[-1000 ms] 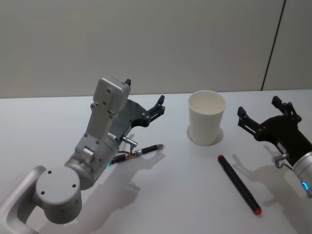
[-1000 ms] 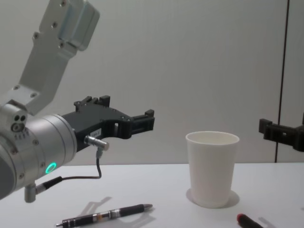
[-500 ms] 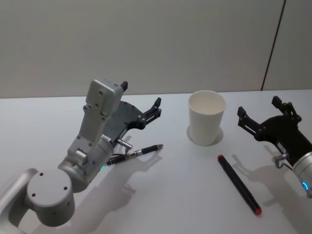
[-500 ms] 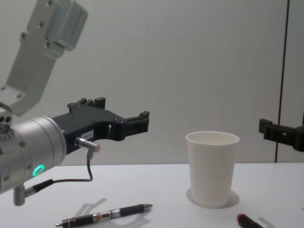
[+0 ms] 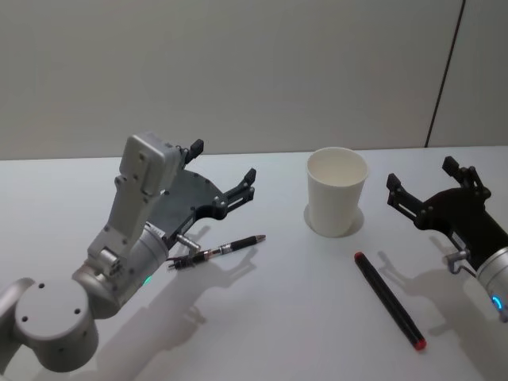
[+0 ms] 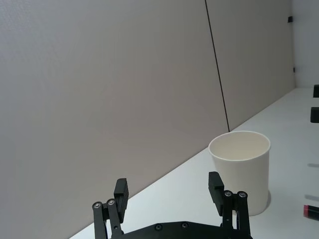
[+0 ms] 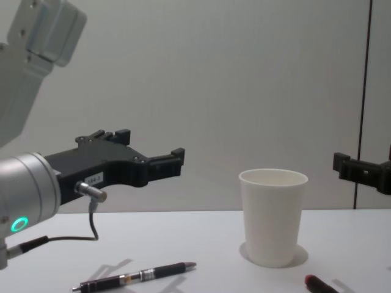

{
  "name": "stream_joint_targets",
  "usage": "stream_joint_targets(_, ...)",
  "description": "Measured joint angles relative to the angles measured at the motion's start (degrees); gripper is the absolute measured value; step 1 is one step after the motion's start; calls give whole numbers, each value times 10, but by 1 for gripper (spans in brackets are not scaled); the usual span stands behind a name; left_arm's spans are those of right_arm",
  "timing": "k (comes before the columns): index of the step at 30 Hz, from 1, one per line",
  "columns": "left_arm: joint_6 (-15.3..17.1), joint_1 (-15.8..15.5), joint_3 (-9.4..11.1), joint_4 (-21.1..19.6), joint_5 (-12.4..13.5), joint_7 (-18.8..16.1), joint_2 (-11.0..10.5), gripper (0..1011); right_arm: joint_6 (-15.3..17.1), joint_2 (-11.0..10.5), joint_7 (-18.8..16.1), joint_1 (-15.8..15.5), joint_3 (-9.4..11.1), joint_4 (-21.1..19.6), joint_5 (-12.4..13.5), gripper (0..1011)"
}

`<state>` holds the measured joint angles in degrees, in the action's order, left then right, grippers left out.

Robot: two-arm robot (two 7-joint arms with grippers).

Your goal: Place the pen into the pen holder.

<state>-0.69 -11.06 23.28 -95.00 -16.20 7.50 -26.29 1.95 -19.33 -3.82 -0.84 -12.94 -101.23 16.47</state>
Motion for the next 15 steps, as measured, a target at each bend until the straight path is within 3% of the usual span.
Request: stream_joint_targets(15, -14, 2, -19, 15, -43, 104, -29, 1001, 0, 0, 0, 0, 0, 0, 0, 1002)
